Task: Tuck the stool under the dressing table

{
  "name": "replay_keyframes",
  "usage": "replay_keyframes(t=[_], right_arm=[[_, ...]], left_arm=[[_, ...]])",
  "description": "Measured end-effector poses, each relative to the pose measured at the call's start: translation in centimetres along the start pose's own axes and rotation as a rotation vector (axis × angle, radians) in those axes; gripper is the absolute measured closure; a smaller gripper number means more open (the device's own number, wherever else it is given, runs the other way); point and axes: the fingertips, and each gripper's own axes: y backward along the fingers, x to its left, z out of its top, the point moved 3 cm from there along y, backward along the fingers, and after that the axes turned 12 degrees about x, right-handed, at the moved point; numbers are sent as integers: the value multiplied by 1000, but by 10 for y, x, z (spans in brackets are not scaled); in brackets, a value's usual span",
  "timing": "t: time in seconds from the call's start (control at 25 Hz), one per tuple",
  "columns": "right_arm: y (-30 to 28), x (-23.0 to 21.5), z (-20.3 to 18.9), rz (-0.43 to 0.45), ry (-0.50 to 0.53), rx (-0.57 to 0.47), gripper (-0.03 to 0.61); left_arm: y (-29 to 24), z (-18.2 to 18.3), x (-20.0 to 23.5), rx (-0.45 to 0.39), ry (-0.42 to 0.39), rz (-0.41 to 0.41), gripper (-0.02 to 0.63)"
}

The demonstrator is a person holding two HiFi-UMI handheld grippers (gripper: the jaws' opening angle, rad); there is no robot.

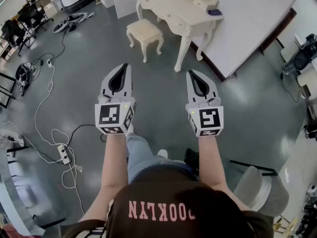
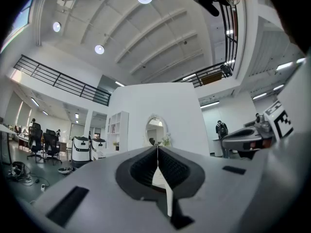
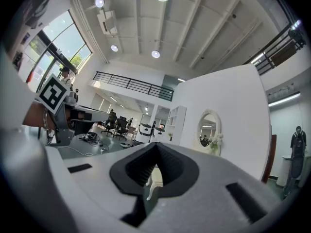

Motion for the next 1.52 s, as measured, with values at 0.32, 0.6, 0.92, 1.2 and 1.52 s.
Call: replay_keyframes(t=[0.32, 0.6, 0.92, 1.2, 1.52], right_arm=[[-39, -14, 1, -20, -13, -14, 580], [-101, -15, 6, -33, -31, 13, 580], [-212, 2, 28, -44, -53, 45, 580], [-297, 19, 44, -69, -88, 79, 580], [-359, 34, 53, -81, -119, 110, 580]], left_arm=[[-43, -2, 20, 10, 9, -9, 609], [-96, -6, 63, 28, 9, -34, 609], [-174, -6, 156, 46, 11, -61, 609], [-231, -3, 225, 53, -2, -112, 609], [-271, -9, 273, 67, -10, -170, 609]])
